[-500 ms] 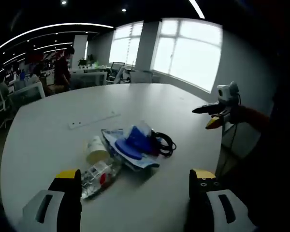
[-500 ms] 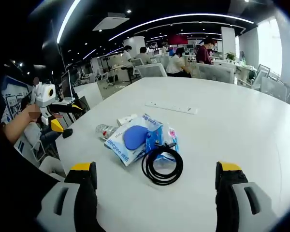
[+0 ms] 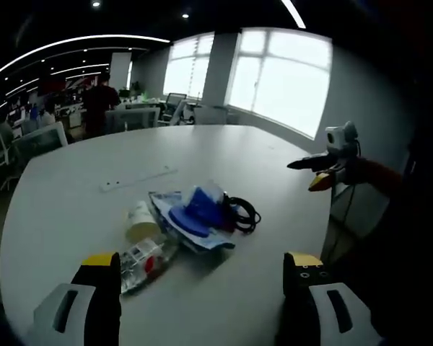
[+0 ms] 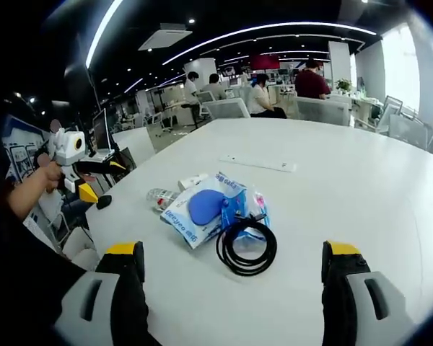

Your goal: Arrange the tabletop items into an orderly group along one side of the table until the central work area is clear of visible clutter.

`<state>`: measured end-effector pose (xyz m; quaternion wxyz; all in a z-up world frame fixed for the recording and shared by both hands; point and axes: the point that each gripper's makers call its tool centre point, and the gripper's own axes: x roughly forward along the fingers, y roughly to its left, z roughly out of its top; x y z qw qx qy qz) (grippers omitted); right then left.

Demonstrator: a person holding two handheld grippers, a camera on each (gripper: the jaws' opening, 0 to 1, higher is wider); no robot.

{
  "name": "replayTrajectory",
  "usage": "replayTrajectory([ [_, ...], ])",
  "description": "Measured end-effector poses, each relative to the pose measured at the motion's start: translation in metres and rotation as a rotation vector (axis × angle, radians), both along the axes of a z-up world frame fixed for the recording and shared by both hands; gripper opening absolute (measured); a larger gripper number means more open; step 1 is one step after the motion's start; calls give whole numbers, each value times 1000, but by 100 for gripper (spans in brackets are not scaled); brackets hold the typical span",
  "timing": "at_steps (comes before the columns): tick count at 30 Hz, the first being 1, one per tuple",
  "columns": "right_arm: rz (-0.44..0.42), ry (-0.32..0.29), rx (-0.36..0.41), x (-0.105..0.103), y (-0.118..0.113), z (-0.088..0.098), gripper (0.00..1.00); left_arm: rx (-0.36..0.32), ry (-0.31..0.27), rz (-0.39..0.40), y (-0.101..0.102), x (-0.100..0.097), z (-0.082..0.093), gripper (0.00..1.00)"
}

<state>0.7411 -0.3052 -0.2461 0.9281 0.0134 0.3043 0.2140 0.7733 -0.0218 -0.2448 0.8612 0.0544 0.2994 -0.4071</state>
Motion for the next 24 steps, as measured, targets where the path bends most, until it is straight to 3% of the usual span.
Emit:
replayTrajectory([
  [24,-26,-13,7,-19,-4,2,99,-8,-3,-39,-15,-13,1,92],
])
